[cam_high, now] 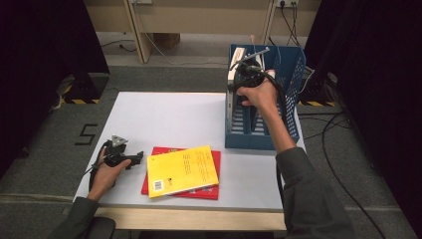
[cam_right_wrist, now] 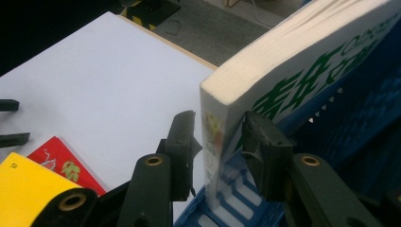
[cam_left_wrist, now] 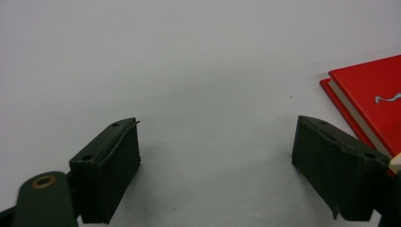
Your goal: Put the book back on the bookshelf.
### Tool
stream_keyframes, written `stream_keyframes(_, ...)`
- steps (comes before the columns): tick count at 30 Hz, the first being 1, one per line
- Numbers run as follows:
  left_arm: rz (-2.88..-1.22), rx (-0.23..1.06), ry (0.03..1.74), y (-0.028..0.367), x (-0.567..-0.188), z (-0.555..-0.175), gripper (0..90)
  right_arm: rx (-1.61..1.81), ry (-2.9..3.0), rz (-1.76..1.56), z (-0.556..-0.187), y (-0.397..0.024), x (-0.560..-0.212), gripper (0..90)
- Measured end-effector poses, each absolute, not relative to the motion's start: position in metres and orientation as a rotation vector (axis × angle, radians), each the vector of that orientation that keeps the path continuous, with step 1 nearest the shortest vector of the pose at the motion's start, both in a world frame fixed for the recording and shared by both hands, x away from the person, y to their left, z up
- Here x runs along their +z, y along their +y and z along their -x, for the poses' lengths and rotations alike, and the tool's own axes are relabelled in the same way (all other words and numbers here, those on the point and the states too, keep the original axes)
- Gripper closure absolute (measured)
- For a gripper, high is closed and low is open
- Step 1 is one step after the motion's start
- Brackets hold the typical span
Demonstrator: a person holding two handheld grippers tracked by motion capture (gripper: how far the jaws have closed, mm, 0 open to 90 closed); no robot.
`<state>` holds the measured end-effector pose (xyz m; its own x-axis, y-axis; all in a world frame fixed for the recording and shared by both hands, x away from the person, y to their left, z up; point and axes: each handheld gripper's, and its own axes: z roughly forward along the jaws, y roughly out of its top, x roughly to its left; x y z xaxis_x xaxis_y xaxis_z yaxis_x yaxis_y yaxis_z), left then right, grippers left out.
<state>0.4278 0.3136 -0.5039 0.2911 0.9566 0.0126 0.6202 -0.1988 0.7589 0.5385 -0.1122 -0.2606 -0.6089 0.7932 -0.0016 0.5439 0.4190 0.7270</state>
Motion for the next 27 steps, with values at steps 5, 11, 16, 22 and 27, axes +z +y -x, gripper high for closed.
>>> stream_keyframes(5, -1.912, 0.661, 1.407, 0.314, -0.504, -0.428, 15.0, 0.974, 2.344, -1.127, -0.539, -0.106, -0.258, 59.9)
stream_keyframes(11, -1.91, 0.659, 1.409, 0.314, -0.504, -0.428, 15.0, 0.996, 2.342, -1.159, -0.537, -0.111, -0.256, 53.1)
stream_keyframes(16, -1.91, 0.658, 1.409, 0.314, -0.504, -0.428, 15.0, 1.025, 2.323, -1.181, -0.534, -0.116, -0.253, 44.4)
stream_keyframes(22, -1.905, 0.654, 1.412, 0.314, -0.504, -0.428, 15.0, 1.094, 2.303, -1.184, -0.519, -0.126, -0.25, 41.6)
stream_keyframes(27, -1.906, 0.652, 1.412, 0.314, -0.504, -0.428, 15.0, 1.149, 2.296, -1.181, -0.502, -0.139, -0.257, 39.8)
